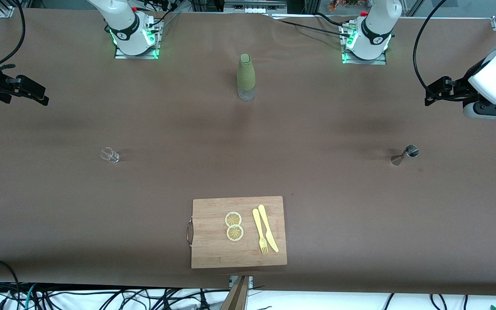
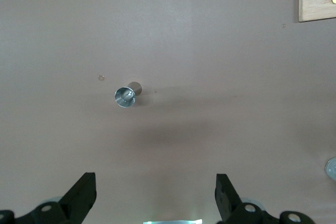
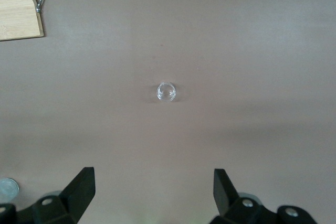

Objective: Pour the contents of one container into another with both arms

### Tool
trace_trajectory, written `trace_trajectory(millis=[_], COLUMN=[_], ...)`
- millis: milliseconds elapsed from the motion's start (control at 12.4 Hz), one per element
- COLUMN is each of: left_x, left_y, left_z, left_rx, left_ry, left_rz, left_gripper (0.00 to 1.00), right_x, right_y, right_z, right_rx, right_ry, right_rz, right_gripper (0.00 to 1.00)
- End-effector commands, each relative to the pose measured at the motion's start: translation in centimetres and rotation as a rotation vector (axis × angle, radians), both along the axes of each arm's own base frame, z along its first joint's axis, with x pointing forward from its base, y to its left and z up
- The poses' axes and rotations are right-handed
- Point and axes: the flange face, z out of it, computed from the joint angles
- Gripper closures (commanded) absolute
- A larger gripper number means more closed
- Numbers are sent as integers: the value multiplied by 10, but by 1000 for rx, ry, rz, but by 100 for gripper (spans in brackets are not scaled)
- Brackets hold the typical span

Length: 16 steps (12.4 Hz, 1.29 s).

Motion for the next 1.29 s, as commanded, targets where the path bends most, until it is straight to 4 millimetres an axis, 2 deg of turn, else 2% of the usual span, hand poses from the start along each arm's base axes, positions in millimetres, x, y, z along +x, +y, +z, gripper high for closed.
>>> trace_trajectory(millis=[0, 402, 643, 1206], left_x=[3, 3, 2, -2], left_y=[-1, -2, -1, 7], left_z=[6, 7, 16, 12], left_rx=[35, 34, 34, 33], left_ry=[3, 2, -3, 22], left_rz=[6, 5, 7, 12], left_gripper=[0, 0, 0, 0], right_x=[0, 1, 1, 1], right_y=[1, 2, 2, 4], right_z=[3, 3, 3, 4], right_rx=[-13, -13, -13, -13], right_ry=[-10, -11, -11, -16], right_rz=[-8, -8, -8, -3], right_gripper=[0, 0, 0, 0])
